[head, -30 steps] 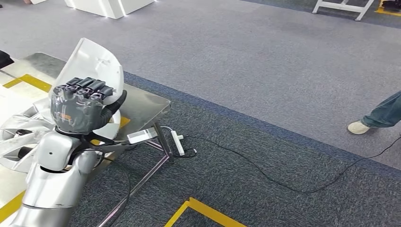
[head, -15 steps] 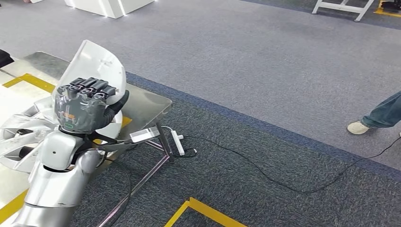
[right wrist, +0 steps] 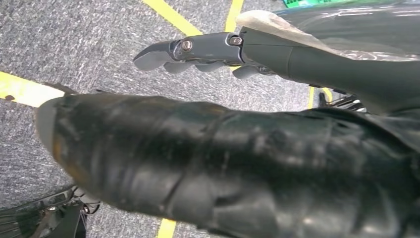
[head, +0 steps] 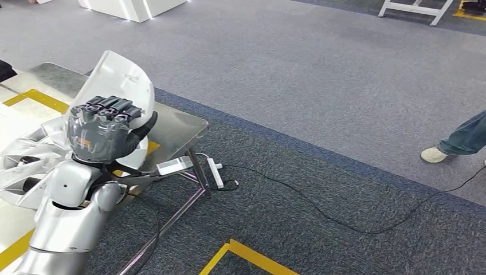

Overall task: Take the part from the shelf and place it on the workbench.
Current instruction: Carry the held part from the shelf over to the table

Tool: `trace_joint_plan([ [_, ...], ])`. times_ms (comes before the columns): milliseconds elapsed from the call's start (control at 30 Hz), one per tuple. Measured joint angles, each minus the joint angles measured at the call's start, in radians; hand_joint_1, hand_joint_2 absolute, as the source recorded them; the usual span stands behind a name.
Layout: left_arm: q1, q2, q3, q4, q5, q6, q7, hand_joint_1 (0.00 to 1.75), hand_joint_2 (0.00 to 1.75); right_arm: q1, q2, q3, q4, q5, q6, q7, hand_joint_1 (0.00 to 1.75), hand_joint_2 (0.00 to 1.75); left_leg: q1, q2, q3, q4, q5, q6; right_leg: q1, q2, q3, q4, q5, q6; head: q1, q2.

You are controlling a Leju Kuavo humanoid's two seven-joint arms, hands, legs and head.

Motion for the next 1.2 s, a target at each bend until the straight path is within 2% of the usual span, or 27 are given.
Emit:
trace_joint_plan([
  [167, 0.000, 0.000, 0.004, 0.000, 0.009, 0.000, -0.024, 1.75, 1.75, 0.000, 0.000, 0.000, 0.000, 0.005, 0.000, 0.000, 0.00, 0.00, 0.000, 0.000, 0.000, 0.000, 0.000, 0.000, 0.000, 0.000, 0.000, -0.001, 0.000, 0.000, 0.000, 0.000],
  [300, 0.001, 0.000, 0.011, 0.000, 0.011, 0.000, -0.031, 1.75, 1.75, 0.000, 0.002, 0.000, 0.000, 0.007, 0.000, -0.001, 0.00, 0.00, -0.006, 0.000, -0.002, 0.006, 0.000, 0.016, -0.007, 0.001, 0.001, -0.008, 0.006, 0.014, -0.001, 0.000],
  [367, 0.002, -0.001, 0.014, -0.001, 0.011, 0.000, -0.031, 1.75, 1.75, 0.000, 0.002, 0.000, 0.000, 0.007, 0.000, -0.001, 0.00, 0.00, -0.003, 0.004, 0.007, -0.014, 0.011, 0.025, -0.006, -0.001, 0.003, -0.012, 0.007, 0.020, 0.000, 0.000],
  [400, 0.002, -0.002, 0.014, -0.001, 0.011, 0.000, -0.031, 1.75, 1.75, 0.000, 0.002, 0.000, 0.000, 0.008, 0.000, -0.001, 0.00, 0.00, -0.001, 0.007, 0.014, -0.028, 0.019, 0.029, -0.005, -0.006, -0.001, -0.004, -0.002, 0.023, 0.000, 0.000],
  [433, 0.001, -0.004, 0.015, -0.001, 0.011, 0.000, -0.031, 1.75, 1.75, -0.001, 0.002, 0.000, 0.000, 0.008, 0.000, -0.001, 0.00, 0.00, 0.002, 0.010, 0.020, -0.042, 0.026, 0.033, -0.003, -0.012, -0.012, 0.021, -0.021, 0.024, 0.001, 0.000],
  [467, 0.002, -0.005, 0.015, -0.001, 0.010, 0.000, -0.031, 1.75, 1.75, -0.001, 0.002, 0.000, 0.000, 0.009, 0.000, -0.001, 0.00, 0.00, 0.004, 0.013, 0.023, -0.050, 0.029, 0.034, -0.003, -0.019, -0.034, 0.068, -0.049, 0.025, 0.002, 0.000],
  [533, 0.005, -0.007, 0.017, -0.002, 0.009, 0.000, -0.031, 1.75, 1.75, -0.002, 0.002, 0.000, 0.000, 0.009, 0.002, -0.001, 0.00, 0.00, 0.005, 0.018, 0.023, -0.052, 0.030, 0.035, -0.006, -0.024, -0.090, 0.191, -0.106, 0.030, 0.002, 0.000],
  [567, 0.008, -0.007, 0.018, -0.002, 0.008, 0.000, -0.031, 1.75, 1.75, -0.001, 0.002, 0.000, 0.000, 0.010, 0.003, 0.000, 0.00, 0.00, 0.006, 0.020, 0.022, -0.051, 0.029, 0.034, -0.008, -0.025, -0.108, 0.231, -0.116, 0.034, 0.002, 0.000],
  [600, 0.011, -0.007, 0.018, -0.002, 0.007, 0.000, -0.032, 1.75, 1.75, 0.000, 0.002, 0.000, 0.000, 0.010, 0.004, 0.000, 0.00, 0.00, 0.007, 0.021, 0.021, -0.050, 0.028, 0.032, -0.011, -0.026, -0.109, 0.235, -0.108, 0.038, 0.002, 0.000],
  [633, 0.013, -0.008, 0.018, -0.002, 0.006, 0.000, -0.033, 1.75, 1.75, 0.001, 0.002, 0.000, 0.000, 0.011, 0.004, 0.000, 0.00, 0.00, 0.009, 0.021, 0.021, -0.047, 0.027, 0.029, -0.014, -0.026, -0.089, 0.198, -0.082, 0.041, 0.002, 0.000],
  [667, 0.013, -0.009, 0.018, -0.002, 0.006, 0.000, -0.034, 1.75, 1.75, 0.001, 0.001, 0.000, 0.000, 0.011, 0.005, 0.000, 0.00, 0.00, 0.011, 0.020, 0.021, -0.041, 0.023, 0.022, -0.018, -0.025, -0.052, 0.130, -0.049, 0.046, 0.002, 0.000],
  [700, 0.014, -0.009, 0.019, -0.002, 0.006, 0.000, -0.034, 1.75, 1.75, 0.000, 0.001, 0.000, 0.000, 0.012, 0.005, 0.000, 0.00, 0.00, 0.012, 0.020, 0.019, -0.034, 0.018, 0.014, -0.018, -0.021, -0.015, 0.065, -0.028, 0.049, 0.004, 0.000],
  [733, 0.014, -0.010, 0.020, -0.002, 0.006, 0.000, -0.034, 1.75, 1.75, -0.001, 0.001, 0.000, 0.000, 0.012, 0.005, 0.000, 0.00, 0.00, 0.012, 0.020, 0.016, -0.025, 0.014, 0.006, -0.018, -0.017, 0.013, 0.016, -0.015, 0.046, 0.004, 0.000],
  [767, 0.013, -0.010, 0.021, -0.003, 0.006, 0.001, -0.034, 1.75, 1.75, -0.002, 0.001, 0.000, 0.000, 0.012, 0.005, 0.000, 0.00, 0.00, 0.012, 0.019, 0.013, -0.018, 0.011, -0.001, -0.017, -0.013, 0.029, -0.011, -0.012, 0.042, 0.004, 0.000],
  [867, 0.015, -0.010, 0.022, -0.004, 0.007, 0.001, -0.036, 1.75, 1.75, 0.000, 0.002, 0.000, 0.000, 0.012, 0.005, 0.000, 0.00, 0.00, 0.013, 0.017, 0.009, -0.016, 0.012, -0.013, -0.014, -0.016, 0.031, -0.013, -0.011, 0.016, 0.004, 0.000],
  [900, 0.016, -0.010, 0.023, -0.004, 0.007, 0.001, -0.037, 1.75, 1.75, 0.000, 0.001, -0.001, 0.000, 0.013, 0.005, 0.000, 0.00, 0.00, 0.014, 0.023, 0.005, -0.006, 0.004, -0.016, -0.015, -0.019, 0.031, -0.014, -0.009, 0.008, 0.002, 0.000],
  [967, 0.015, -0.010, 0.024, -0.004, 0.007, 0.001, -0.039, 1.75, 1.75, 0.001, 0.001, -0.001, 0.000, 0.015, 0.005, -0.001, 0.00, 0.00, 0.015, 0.046, -0.028, 0.070, -0.043, -0.024, -0.015, -0.027, 0.032, -0.016, -0.007, -0.003, -0.002, 0.000],
  [1033, 0.017, -0.010, 0.025, -0.004, 0.007, 0.001, -0.043, 1.75, 1.75, 0.003, 0.001, -0.003, 0.000, 0.017, 0.004, -0.002, 0.00, 0.00, 0.015, 0.061, -0.088, 0.204, -0.104, -0.027, -0.012, -0.034, 0.032, -0.016, -0.008, -0.007, -0.004, 0.000],
  [1067, 0.018, -0.010, 0.026, -0.004, 0.007, 0.001, -0.045, 1.75, 1.75, 0.004, 0.001, -0.004, 0.000, 0.018, 0.004, -0.003, 0.00, 0.00, 0.015, 0.063, -0.110, 0.254, -0.118, -0.027, -0.010, -0.038, 0.032, -0.016, -0.009, -0.008, -0.004, 0.000],
  [1100, 0.019, -0.010, 0.026, -0.004, 0.007, 0.001, -0.048, 1.75, 1.75, 0.005, 0.001, -0.004, 0.000, 0.019, 0.004, -0.003, 0.00, 0.00, 0.015, 0.064, -0.117, 0.268, -0.113, -0.024, -0.009, -0.041, 0.033, -0.016, -0.010, -0.009, -0.004, 0.000],
  [1133, 0.019, -0.010, 0.027, -0.004, 0.007, 0.001, -0.049, 1.75, 1.75, 0.005, 0.001, -0.005, 0.000, 0.019, 0.004, -0.003, 0.00, 0.00, 0.014, 0.064, -0.106, 0.242, -0.088, -0.020, -0.007, -0.043, 0.035, -0.016, -0.011, -0.010, -0.004, 0.000],
  [1200, 0.019, -0.010, 0.029, -0.004, 0.007, 0.001, -0.050, 1.75, 1.75, 0.004, 0.001, -0.005, 0.000, 0.022, 0.004, -0.003, 0.00, 0.00, 0.009, 0.068, -0.045, 0.113, -0.018, -0.005, -0.006, -0.046, 0.040, -0.017, -0.014, -0.009, -0.004, 0.000],
])
